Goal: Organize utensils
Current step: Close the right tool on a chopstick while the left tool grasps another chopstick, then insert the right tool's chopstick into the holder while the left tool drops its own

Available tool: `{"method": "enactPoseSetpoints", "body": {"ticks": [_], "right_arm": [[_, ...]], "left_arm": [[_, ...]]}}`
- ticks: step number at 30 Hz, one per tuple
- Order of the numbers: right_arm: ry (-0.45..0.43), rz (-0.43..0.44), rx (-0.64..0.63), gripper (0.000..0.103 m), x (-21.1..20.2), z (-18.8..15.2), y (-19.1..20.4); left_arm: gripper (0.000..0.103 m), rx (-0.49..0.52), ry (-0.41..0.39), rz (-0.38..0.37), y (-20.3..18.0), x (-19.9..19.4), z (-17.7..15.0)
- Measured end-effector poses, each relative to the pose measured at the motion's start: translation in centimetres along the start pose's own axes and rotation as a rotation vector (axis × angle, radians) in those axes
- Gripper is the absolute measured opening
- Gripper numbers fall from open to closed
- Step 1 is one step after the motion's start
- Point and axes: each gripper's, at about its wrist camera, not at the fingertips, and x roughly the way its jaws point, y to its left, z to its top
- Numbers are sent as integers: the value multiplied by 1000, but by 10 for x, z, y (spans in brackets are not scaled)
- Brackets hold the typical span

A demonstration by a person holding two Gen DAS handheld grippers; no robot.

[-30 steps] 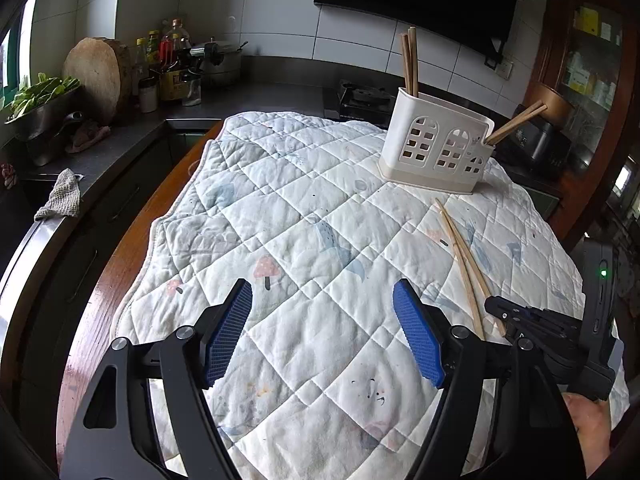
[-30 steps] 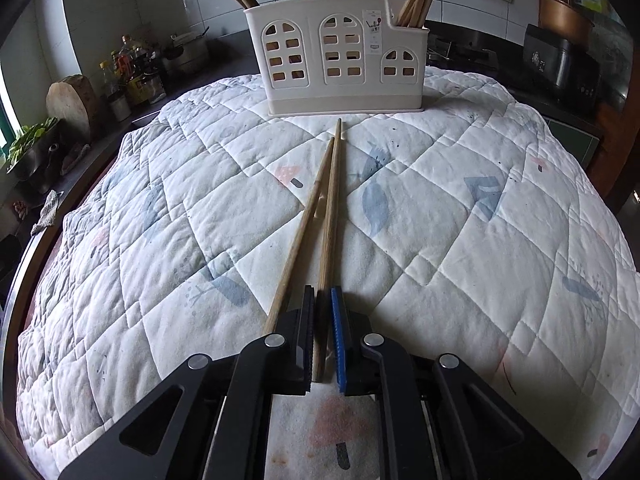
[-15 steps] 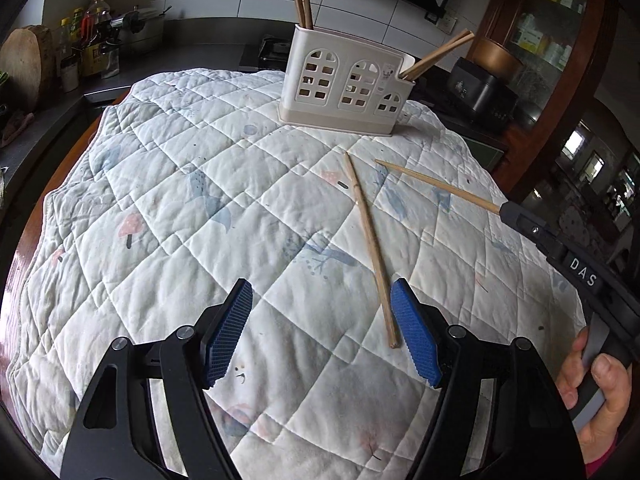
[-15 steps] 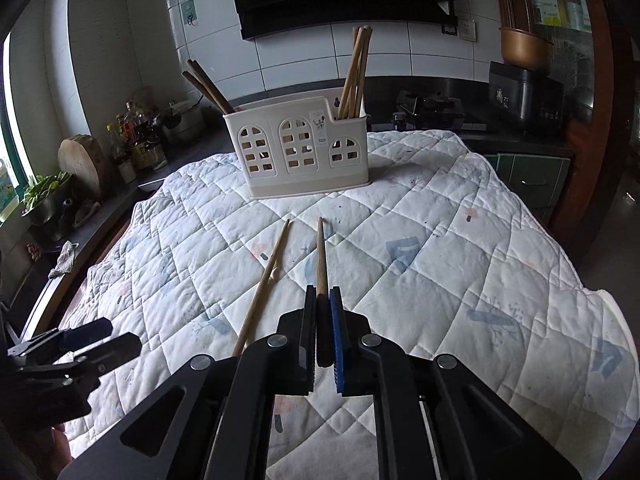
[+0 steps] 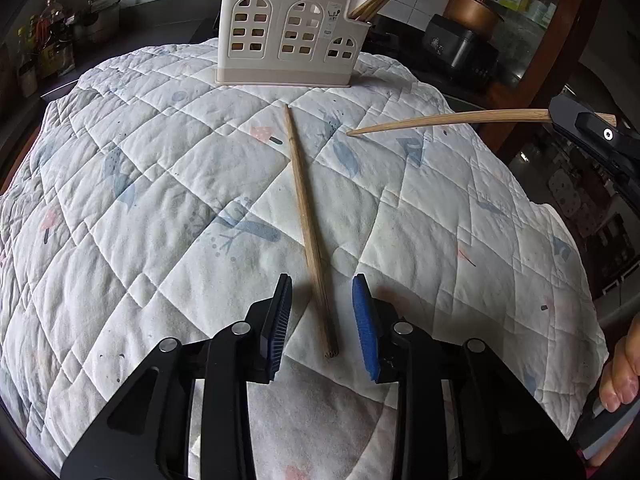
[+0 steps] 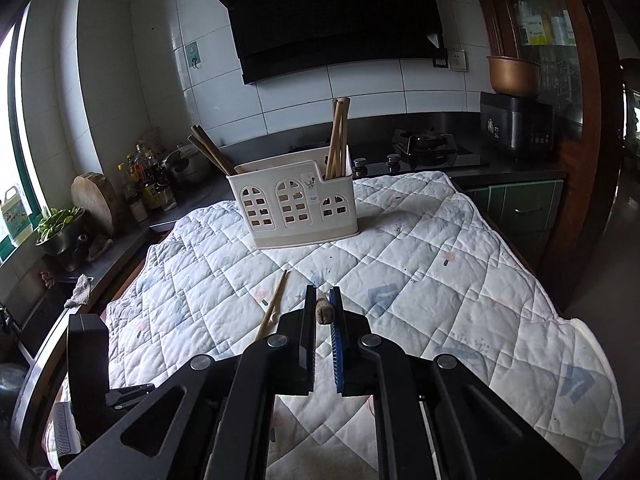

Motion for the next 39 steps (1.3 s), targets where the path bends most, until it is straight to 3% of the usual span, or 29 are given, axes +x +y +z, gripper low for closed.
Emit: {"method": "enactPoseSetpoints", "body": {"ticks": [6,12,25,32,39], "right_arm": [[0,6,-3,7,1,1,0],[-8,7,-12,7,-1,7,-1],[-7,68,-68,7,-7,48,7],[25,112,-124,6,1,76,22],[38,123,-180,7,13,122,34]], "left_arm": [[11,30,10,72,-8,13,1],[6,42,-20,136,-6,6,4],[6,49,-262,82,19,-71,57],[6,76,-279,35,29,-82,83],[6,129,-266,33,33,-81,114]]}}
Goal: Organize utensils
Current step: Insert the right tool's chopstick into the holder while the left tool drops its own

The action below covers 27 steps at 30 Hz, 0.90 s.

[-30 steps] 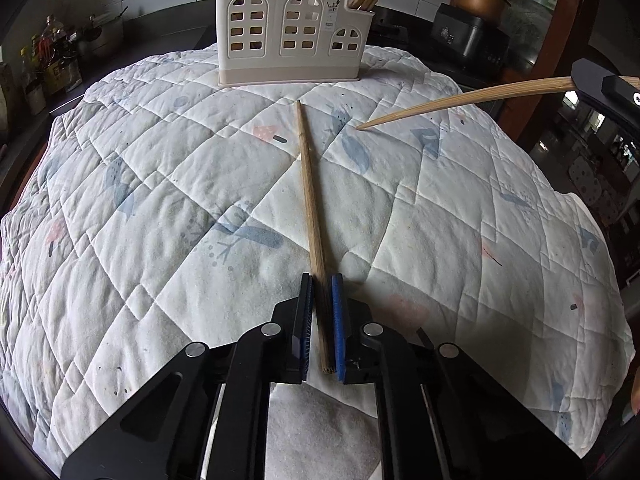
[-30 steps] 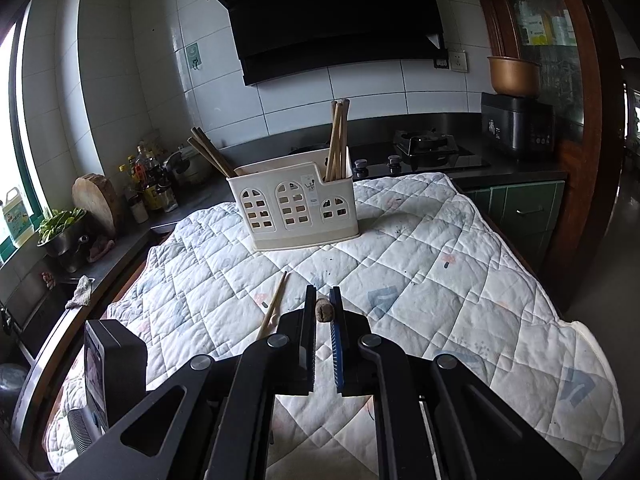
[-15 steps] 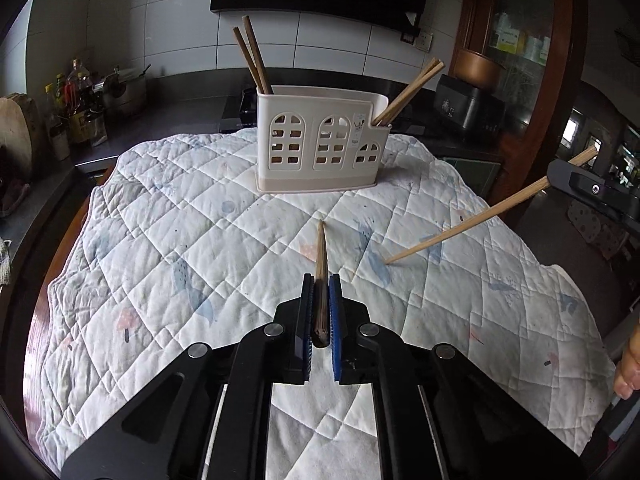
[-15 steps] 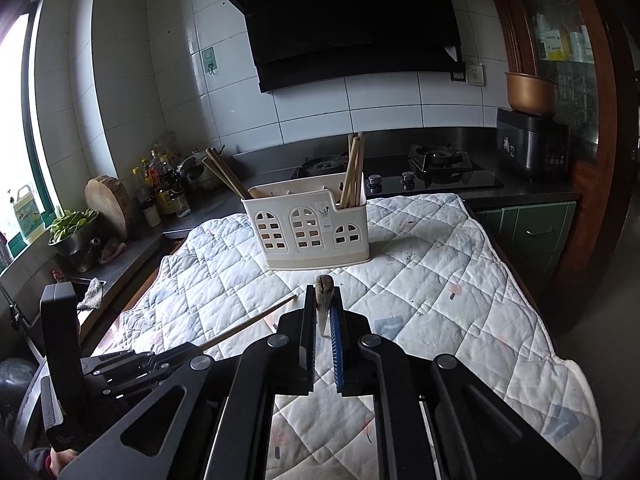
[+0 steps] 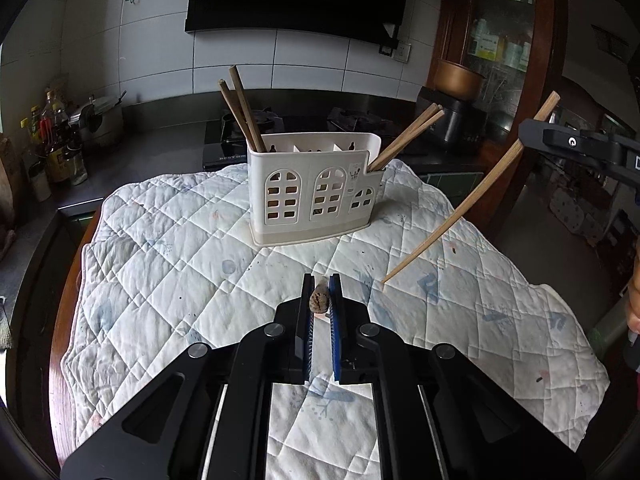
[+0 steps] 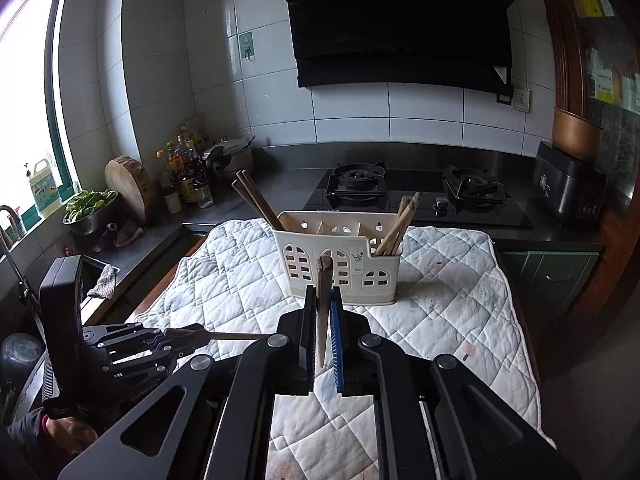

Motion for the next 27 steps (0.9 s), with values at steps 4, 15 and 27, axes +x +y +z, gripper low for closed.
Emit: {"method": "enactPoseSetpoints", "body": {"ticks": [4,15,27], "right_arm": [[-25,5,2,7,3,38,-4],[-115,-117,1,6,11,133,-17],[-58,-188,27,7,86,145,-38]], "left_arm": [[6,21,-14,-4,2,1,20],[6,95,-68,5,0,-10,66],[4,92,-72,-1,12,-10,73]]}}
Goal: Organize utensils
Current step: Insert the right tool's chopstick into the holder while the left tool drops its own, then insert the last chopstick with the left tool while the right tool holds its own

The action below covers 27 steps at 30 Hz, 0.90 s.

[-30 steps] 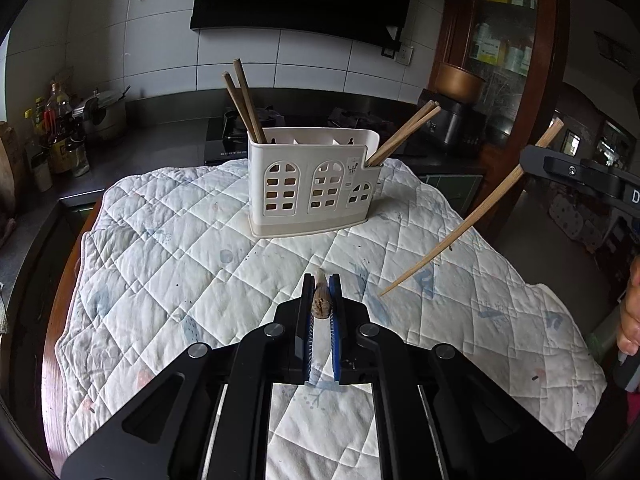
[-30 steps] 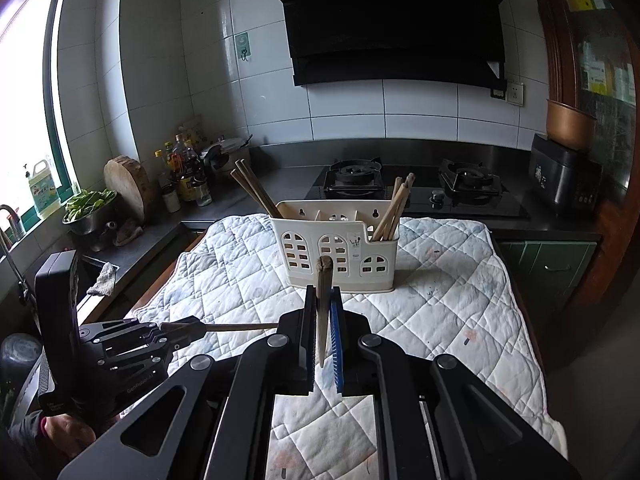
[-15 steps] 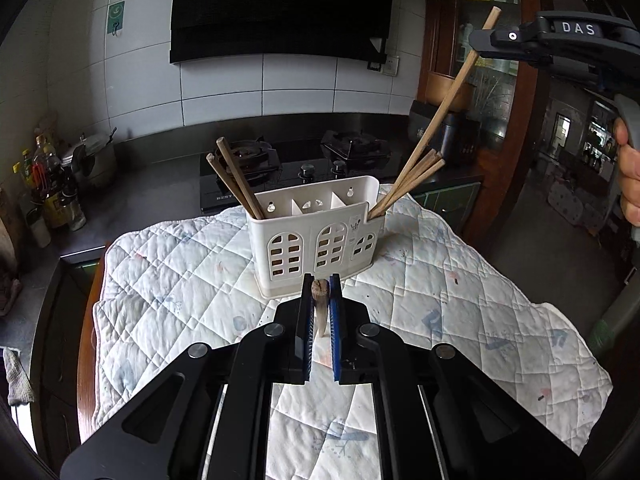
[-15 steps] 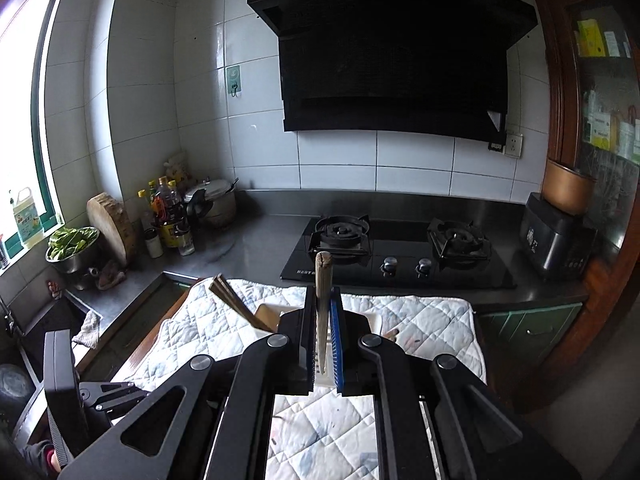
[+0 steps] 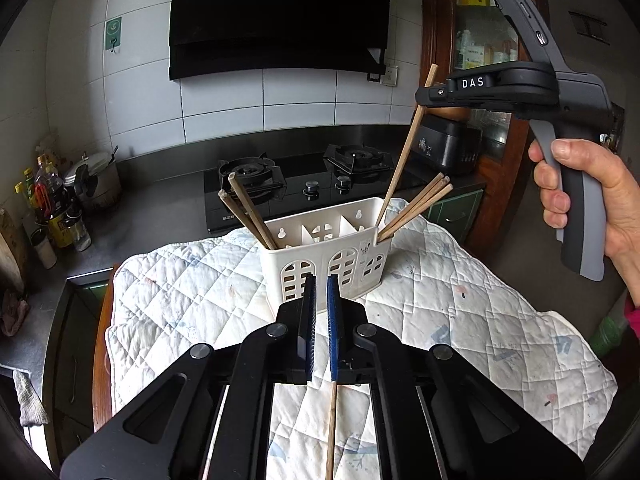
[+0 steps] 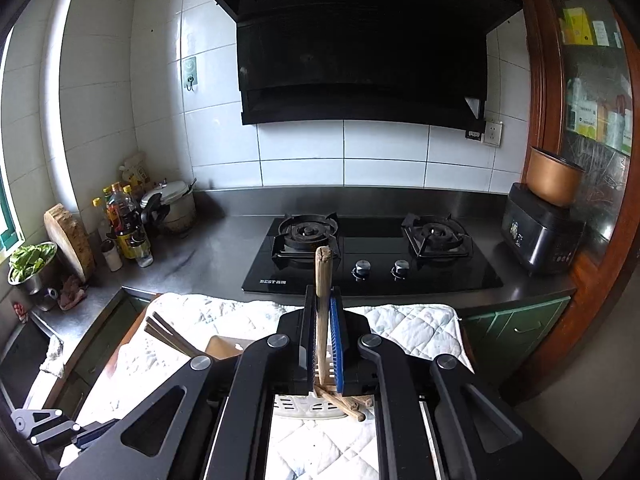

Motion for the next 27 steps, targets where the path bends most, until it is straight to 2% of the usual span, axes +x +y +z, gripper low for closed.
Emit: {"method": "enactPoseSetpoints", "body": {"ticks": [9,20,21,22,23,27], "right_arm": [[40,3,24,7,35,-13,-3],[52,1,5,7,41,-18,1],[54,0,6,7,41,-18,0],[54,1,7,7,41,-18,0],[54,0,6,7,41,-18,0],[51,-2,2,7,39,-17,-1]], "left_arm": [[5,-22,105,-53,9,-7,-55],[9,-85,294,-92,9,1,-156],[12,-88,307,-97,8,3,-162],[30,-91,318,-95,7,4,-168],[42,-90,326,-92,6,6,-175],[41,-85,367,-101,2,12,-195]]}}
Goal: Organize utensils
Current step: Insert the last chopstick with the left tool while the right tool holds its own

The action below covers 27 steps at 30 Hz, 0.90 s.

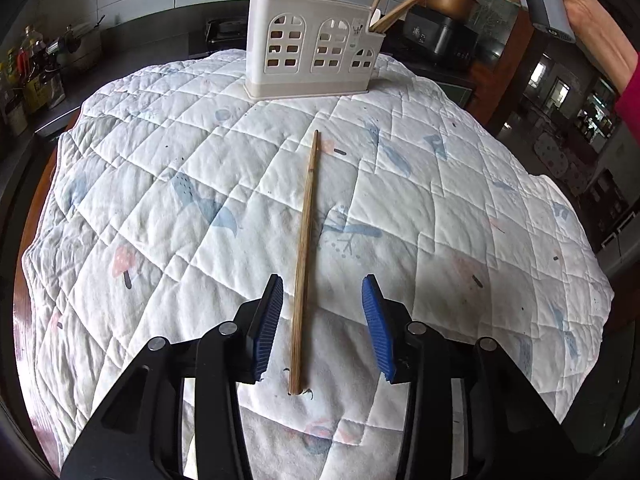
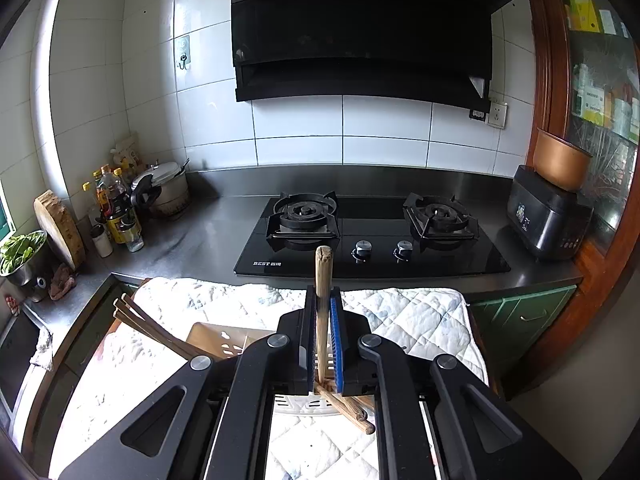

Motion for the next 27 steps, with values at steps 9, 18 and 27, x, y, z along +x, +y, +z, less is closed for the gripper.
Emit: {"method": "enactPoseSetpoints", "body": {"ticks": [9,18,27], "right_arm": [[6,-7,-4,7,3,-2,-2],[9,-11,6,7,3,-4,-5],[9,-9,12,7,3,-4,-5]], "left_arm": [[20,-40,36,51,8,15,-12],[7,-24,-70,140,5,-9,4],[6,28,-298,104,-4,-62,64]]}}
